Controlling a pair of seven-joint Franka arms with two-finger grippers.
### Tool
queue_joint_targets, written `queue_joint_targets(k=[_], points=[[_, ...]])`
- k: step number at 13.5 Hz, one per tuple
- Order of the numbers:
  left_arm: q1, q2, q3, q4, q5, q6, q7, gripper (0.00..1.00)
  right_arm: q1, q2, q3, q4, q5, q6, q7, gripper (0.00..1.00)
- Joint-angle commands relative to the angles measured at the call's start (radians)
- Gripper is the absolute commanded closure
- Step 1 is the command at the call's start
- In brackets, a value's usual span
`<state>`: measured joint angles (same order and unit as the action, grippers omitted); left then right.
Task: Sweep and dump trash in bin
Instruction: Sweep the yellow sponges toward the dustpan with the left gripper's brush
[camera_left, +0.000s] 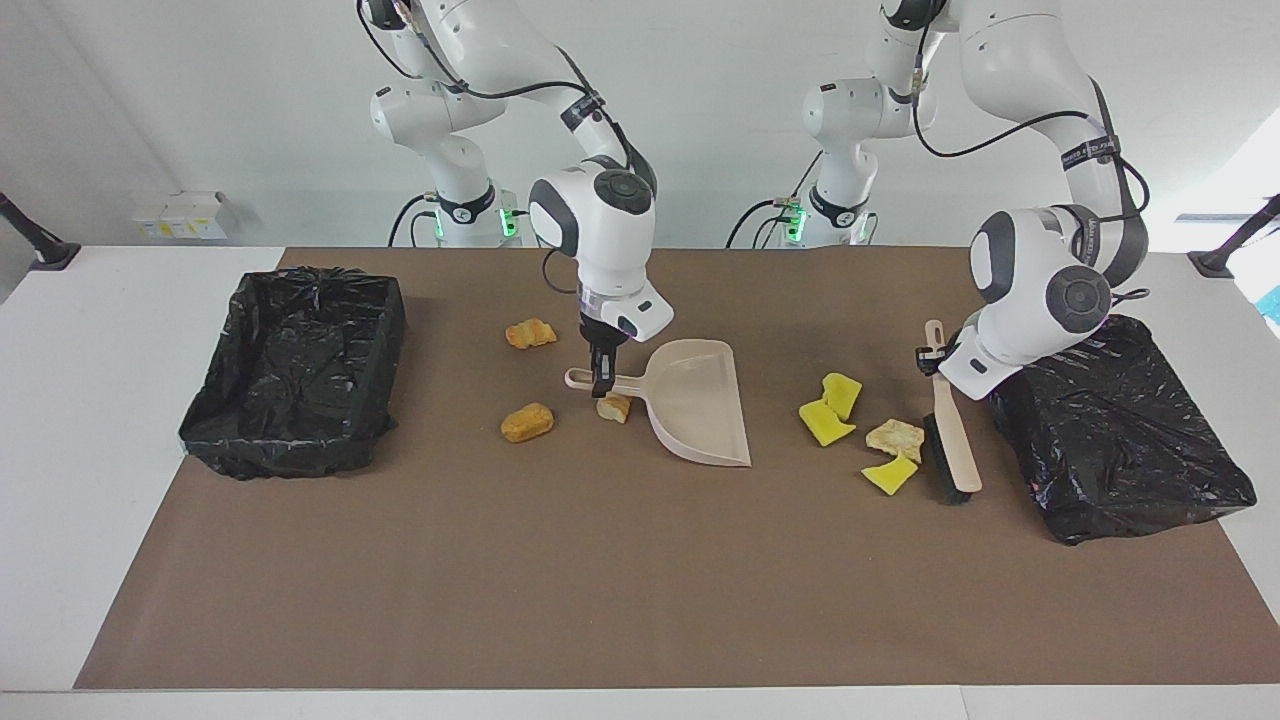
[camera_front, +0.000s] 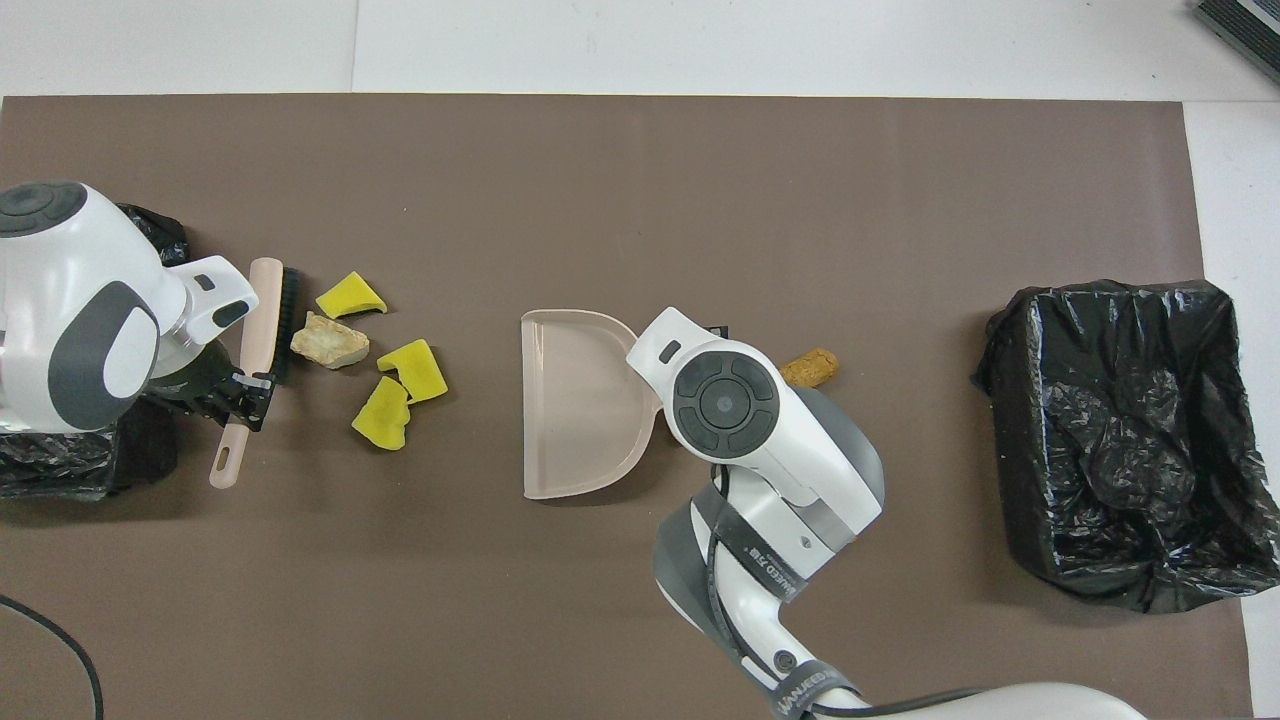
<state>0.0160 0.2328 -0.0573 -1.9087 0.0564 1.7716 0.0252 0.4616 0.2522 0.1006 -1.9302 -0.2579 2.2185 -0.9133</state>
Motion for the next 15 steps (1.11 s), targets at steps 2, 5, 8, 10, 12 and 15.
queue_joint_targets(k=[2, 5, 8, 10, 12, 15], points=[[-0.078, -0.099, -0.003, -0.128, -0.081, 0.029, -0.083, 1.00, 0.005, 0.035, 0.004, 0.008, -0.026, 0.055, 0.051, 1.00], [-0.192, -0.112, -0.004, -0.144, -0.124, 0.025, -0.211, 1.00, 0.022, 0.051, 0.004, 0.016, -0.032, 0.073, 0.067, 1.00], [-0.310, -0.142, -0.004, -0.179, -0.185, 0.034, -0.281, 1.00, 0.022, 0.085, 0.004, 0.043, -0.032, 0.086, 0.068, 1.00], [-0.379, -0.145, -0.004, -0.178, -0.251, 0.049, -0.320, 1.00, 0.029, 0.098, 0.002, 0.054, -0.034, 0.095, 0.070, 1.00], [-0.396, -0.138, -0.004, -0.158, -0.276, 0.046, -0.330, 1.00, 0.029, 0.101, 0.002, 0.054, -0.040, 0.096, 0.077, 1.00], [-0.389, -0.153, -0.003, -0.145, -0.325, 0.031, -0.363, 1.00, 0.031, 0.101, 0.002, 0.054, -0.040, 0.093, 0.079, 1.00]])
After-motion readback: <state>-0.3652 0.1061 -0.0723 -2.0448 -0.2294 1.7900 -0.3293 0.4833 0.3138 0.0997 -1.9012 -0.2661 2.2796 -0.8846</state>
